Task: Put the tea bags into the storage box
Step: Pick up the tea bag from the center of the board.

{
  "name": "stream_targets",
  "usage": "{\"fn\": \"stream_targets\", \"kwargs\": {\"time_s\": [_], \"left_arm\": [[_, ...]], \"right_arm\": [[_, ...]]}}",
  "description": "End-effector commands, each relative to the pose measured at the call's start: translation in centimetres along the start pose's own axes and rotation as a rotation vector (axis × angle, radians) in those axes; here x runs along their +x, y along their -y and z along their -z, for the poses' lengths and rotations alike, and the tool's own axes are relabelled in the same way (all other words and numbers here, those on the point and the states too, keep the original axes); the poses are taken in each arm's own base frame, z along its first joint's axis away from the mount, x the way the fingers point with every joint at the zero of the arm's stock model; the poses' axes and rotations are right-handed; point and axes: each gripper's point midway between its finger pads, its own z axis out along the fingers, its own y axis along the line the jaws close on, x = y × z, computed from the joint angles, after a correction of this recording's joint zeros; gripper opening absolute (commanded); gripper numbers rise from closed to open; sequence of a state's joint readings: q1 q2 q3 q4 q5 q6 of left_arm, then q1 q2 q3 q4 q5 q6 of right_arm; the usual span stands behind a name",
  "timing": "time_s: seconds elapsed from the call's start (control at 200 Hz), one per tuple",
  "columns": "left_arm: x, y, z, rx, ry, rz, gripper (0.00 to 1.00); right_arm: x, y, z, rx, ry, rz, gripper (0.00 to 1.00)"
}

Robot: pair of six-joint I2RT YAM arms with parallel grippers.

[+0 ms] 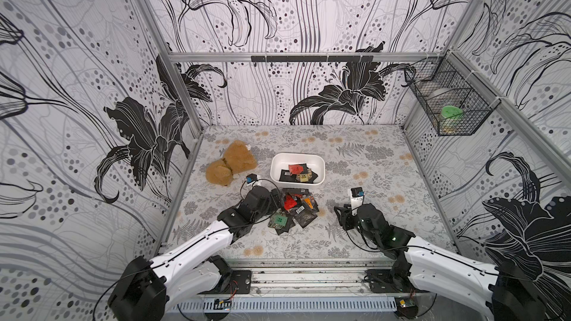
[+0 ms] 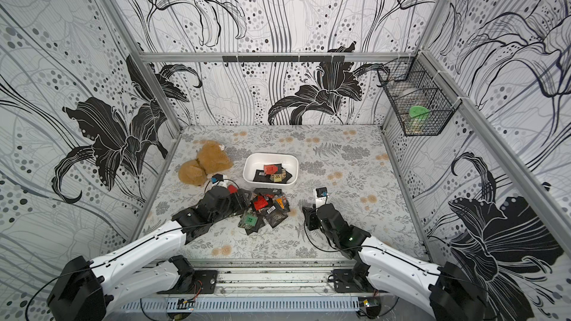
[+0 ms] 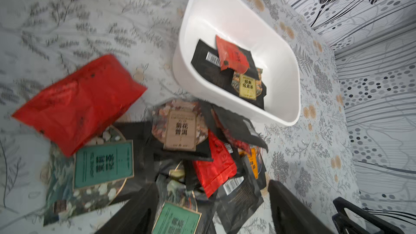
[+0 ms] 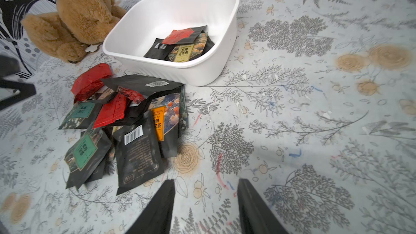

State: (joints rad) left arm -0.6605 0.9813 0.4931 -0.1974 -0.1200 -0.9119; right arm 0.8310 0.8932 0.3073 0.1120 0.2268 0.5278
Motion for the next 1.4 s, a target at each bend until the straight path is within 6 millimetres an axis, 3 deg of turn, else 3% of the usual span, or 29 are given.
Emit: {"fn": "stream_targets", "kwargs": {"time_s": [0.0,0.115,0.25,0.466,0.616,0.831,1.091,1.397], "left_arm": [[1.3,0.6,0.9,0.115,-0.028,0.104,0.75],[2.3,-2.2,1.2,0.085,0.0,0.13,0.7],[3.0,-4.1,0.9,0.067,0.019,0.147,0.62],[3.6,-4.0,-0.3,0.043,-0.008,0.107,0.51],[3.3,-3.0,-1.2,0.06,-0.012,0.097,0.42],[3.0,-2.7,-2.0,0.048,-0.007,0.085,0.38],[4.7,-3.0,-3.1,0.048,-0.073,0.077,0.33],[5.7,-4.8,-3.6,-0.004,-0.089,0.075,0.32]], "right_arm": [[-1.0,-2.7,0.2,-0.092,-0.044,-0.186,0.49],[-0.2,-4.4,-0.4,-0.166,-0.097,-0.347,0.47],[0.4,-6.9,-1.6,-0.162,-0.143,-0.357,0.44],[0.4,-13.2,-3.9,-0.267,-0.202,-0.322,0.41],[1.4,-15.6,-6.2,-0.278,-0.264,-0.309,0.35],[2.4,-15.9,-8.2,-0.236,-0.301,-0.288,0.3],[4.3,-15.2,-9.3,-0.188,-0.352,-0.277,0.29],[5.5,-14.4,-9.9,-0.157,-0.368,-0.287,0.29]]}}
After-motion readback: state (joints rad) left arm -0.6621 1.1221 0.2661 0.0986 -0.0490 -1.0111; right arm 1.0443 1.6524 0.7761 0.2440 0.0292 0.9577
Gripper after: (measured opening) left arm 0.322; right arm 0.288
